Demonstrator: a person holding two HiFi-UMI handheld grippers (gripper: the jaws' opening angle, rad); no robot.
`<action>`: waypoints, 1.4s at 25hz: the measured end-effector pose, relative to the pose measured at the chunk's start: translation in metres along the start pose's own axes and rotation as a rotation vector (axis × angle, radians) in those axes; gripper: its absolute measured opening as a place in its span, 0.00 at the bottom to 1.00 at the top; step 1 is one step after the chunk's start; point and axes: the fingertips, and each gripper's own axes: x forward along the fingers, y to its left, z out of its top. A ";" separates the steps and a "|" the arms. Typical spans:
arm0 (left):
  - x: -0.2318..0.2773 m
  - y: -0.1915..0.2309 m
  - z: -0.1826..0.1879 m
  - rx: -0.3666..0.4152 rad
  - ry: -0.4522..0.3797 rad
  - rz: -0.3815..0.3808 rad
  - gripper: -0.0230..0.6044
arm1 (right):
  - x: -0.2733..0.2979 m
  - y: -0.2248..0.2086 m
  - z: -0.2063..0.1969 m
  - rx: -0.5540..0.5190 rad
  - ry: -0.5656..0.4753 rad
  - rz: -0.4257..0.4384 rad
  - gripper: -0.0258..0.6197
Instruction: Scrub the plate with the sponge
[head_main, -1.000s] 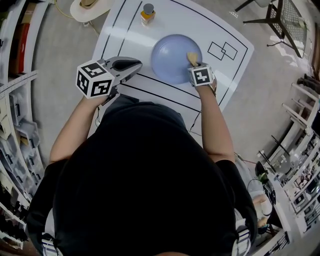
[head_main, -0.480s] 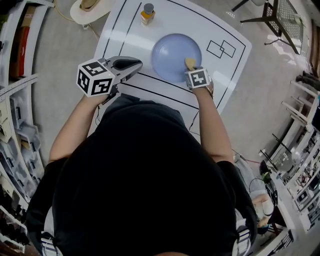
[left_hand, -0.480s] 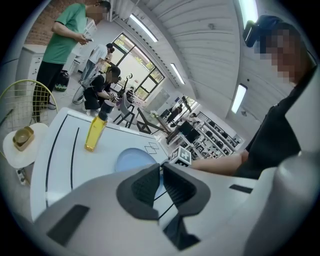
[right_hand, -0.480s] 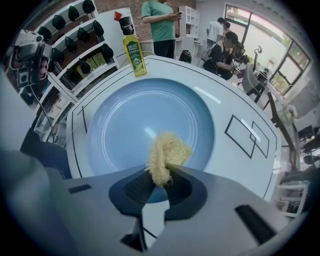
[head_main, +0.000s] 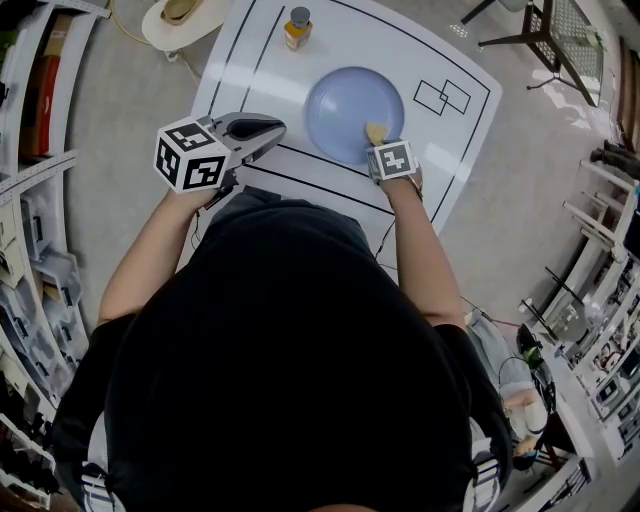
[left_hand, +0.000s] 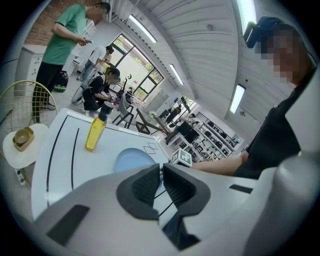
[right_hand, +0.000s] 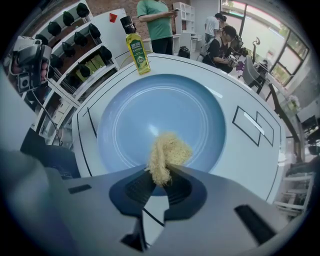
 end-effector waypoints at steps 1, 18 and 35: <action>0.000 0.000 0.000 0.001 0.000 -0.001 0.08 | 0.000 0.003 0.000 0.007 0.002 0.010 0.10; -0.006 -0.008 -0.008 0.013 0.014 -0.009 0.08 | 0.007 0.064 0.002 -0.046 0.011 0.121 0.10; -0.023 0.001 -0.012 -0.007 0.008 0.005 0.08 | 0.021 0.100 0.033 -0.069 0.003 0.214 0.09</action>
